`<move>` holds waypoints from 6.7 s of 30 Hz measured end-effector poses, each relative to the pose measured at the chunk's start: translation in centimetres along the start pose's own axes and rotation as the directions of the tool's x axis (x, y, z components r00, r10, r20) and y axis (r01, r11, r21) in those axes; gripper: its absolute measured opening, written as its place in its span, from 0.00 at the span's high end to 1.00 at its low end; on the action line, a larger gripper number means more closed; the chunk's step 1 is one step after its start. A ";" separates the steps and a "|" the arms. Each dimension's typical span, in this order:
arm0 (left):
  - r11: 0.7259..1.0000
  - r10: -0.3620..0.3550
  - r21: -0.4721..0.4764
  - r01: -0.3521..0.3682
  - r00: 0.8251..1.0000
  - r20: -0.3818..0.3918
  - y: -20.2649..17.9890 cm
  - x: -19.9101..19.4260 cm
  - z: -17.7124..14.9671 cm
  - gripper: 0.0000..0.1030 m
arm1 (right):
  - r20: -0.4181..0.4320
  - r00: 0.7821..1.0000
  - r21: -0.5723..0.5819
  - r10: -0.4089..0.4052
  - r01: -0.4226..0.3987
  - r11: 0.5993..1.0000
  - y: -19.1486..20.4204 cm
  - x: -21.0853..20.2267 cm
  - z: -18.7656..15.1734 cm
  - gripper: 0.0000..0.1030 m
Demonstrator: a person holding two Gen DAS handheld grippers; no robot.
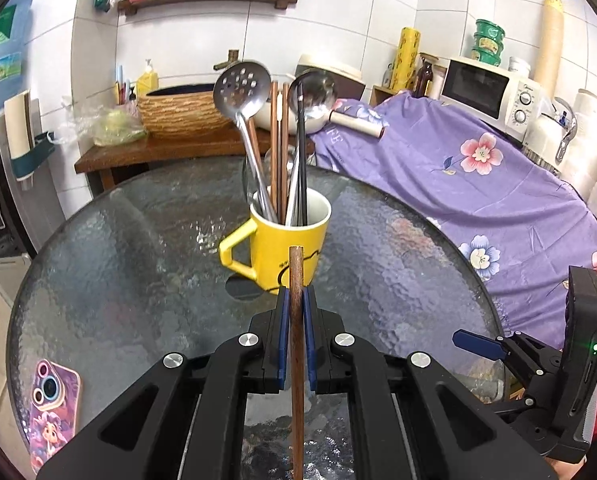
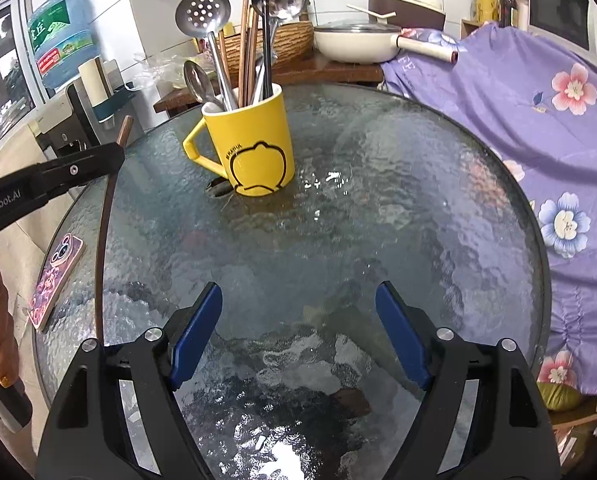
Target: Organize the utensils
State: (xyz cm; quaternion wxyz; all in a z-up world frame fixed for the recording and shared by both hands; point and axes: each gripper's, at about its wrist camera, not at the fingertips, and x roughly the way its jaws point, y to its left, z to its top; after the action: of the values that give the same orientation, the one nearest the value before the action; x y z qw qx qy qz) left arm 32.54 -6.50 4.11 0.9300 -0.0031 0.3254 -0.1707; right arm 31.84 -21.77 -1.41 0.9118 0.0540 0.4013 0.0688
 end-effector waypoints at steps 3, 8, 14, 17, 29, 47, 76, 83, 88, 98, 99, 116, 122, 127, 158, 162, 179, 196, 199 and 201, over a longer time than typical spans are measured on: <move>1.000 -0.002 0.008 0.002 1.000 0.020 -0.3 -0.5 0.6 0.93 | 0.017 1.000 -0.012 -0.005 0.005 1.000 0.1 -0.5 0.5 0.23; 1.000 -0.004 0.022 0.003 0.999 0.047 -0.6 -1.4 1.6 0.93 | 0.039 0.999 -0.040 -0.014 0.016 0.999 0.3 -1.0 1.7 0.23; 1.000 -0.004 0.031 0.001 0.997 0.081 -0.9 -2.3 2.7 0.93 | 0.067 0.998 -0.053 -0.014 0.017 0.998 0.0 -1.7 3.3 0.23; 0.999 -0.004 0.038 0.000 0.995 0.101 -1.2 -2.8 3.3 0.93 | 0.077 0.997 -0.042 -0.014 0.017 0.999 -0.4 -1.9 3.7 0.23; 0.998 -0.002 0.070 -0.011 0.984 0.179 -2.1 -4.5 6.3 0.93 | 0.072 0.997 -0.022 -0.006 0.008 1.000 -1.0 -1.7 3.8 0.23; 0.988 0.054 0.124 -0.093 0.956 0.287 -4.0 -5.8 15.2 0.93 | 0.073 0.997 -0.018 -0.021 0.022 1.000 -1.8 -1.3 5.1 0.23; 0.992 0.108 0.049 -0.117 0.982 0.155 -0.9 5.1 12.8 0.93 | 0.077 0.997 -0.037 -0.025 0.028 0.999 -1.7 0.0 6.3 0.23; 0.994 0.099 0.046 -0.104 0.991 0.090 0.3 6.8 12.0 0.93 | 0.149 0.989 -0.089 0.005 0.008 0.996 -0.8 0.2 9.0 0.23; 0.991 0.095 0.081 -0.101 0.993 0.076 0.4 7.1 11.0 0.84 | 0.189 0.982 -0.137 0.018 0.008 0.991 0.3 1.2 10.9 0.23; 0.987 0.144 0.047 -0.153 0.978 0.148 3.3 4.9 7.9 0.24 | 0.159 0.987 -0.147 0.028 -0.005 0.989 0.0 4.2 11.5 0.23; 0.985 0.157 0.043 -0.165 0.976 0.153 3.4 4.7 7.5 0.20 | 0.157 0.987 -0.145 0.026 -0.003 0.989 -0.1 4.3 11.4 0.23; 0.982 0.184 -0.009 -0.187 0.954 0.237 2.5 -4.4 -2.5 0.06 | 0.365 0.931 -0.121 0.005 0.043 0.992 2.5 -4.8 2.9 0.11; 0.976 0.218 -0.055 -0.211 0.938 0.268 2.2 -8.8 -7.2 0.06 | 0.478 0.878 -0.116 -0.011 0.076 0.990 3.5 -10.4 -2.8 0.06; 0.972 0.233 -0.084 -0.218 0.925 0.299 1.5 -12.9 -11.5 0.06 | 0.490 0.872 -0.077 0.008 0.034 0.996 3.6 -14.6 -8.1 0.06; 0.950 0.309 -0.081 -0.302 0.867 0.391 -3.5 -24.1 -20.8 0.06 | 0.538 0.828 0.056 -0.158 0.152 0.987 5.4 -24.3 -19.9 0.06; 0.945 0.322 -0.082 -0.316 0.861 0.395 -3.7 -24.2 -20.8 0.06 | 0.535 0.831 0.056 -0.151 0.143 0.988 5.2 -24.3 -19.8 0.06; 0.947 0.321 -0.104 -0.304 0.877 0.357 -3.5 -24.2 -21.3 0.06 | 0.563 0.814 0.010 -0.145 0.169 0.986 6.7 -25.1 -19.9 0.06; 0.941 0.337 -0.098 -0.324 0.874 0.350 -3.8 -24.2 -21.5 0.06 | 0.557 0.818 0.023 -0.145 0.159 0.987 6.5 -24.9 -20.1 0.06; 0.941 0.338 -0.106 -0.322 0.872 0.353 -3.8 -24.2 -21.6 0.06 | 0.552 0.821 0.018 -0.144 0.161 0.987 6.5 -24.7 -20.1 0.06; 0.940 0.340 -0.102 -0.326 0.871 0.354 -3.8 -24.3 -21.6 0.06 | 0.551 0.822 0.019 -0.143 0.159 0.987 6.5 -24.7 -20.1 0.06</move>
State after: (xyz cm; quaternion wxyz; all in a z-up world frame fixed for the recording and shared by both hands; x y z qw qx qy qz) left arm 0.56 -0.04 2.23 0.9895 0.0029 0.1448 0.0021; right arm -0.08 -18.65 3.99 0.9918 0.0269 0.1240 -0.0164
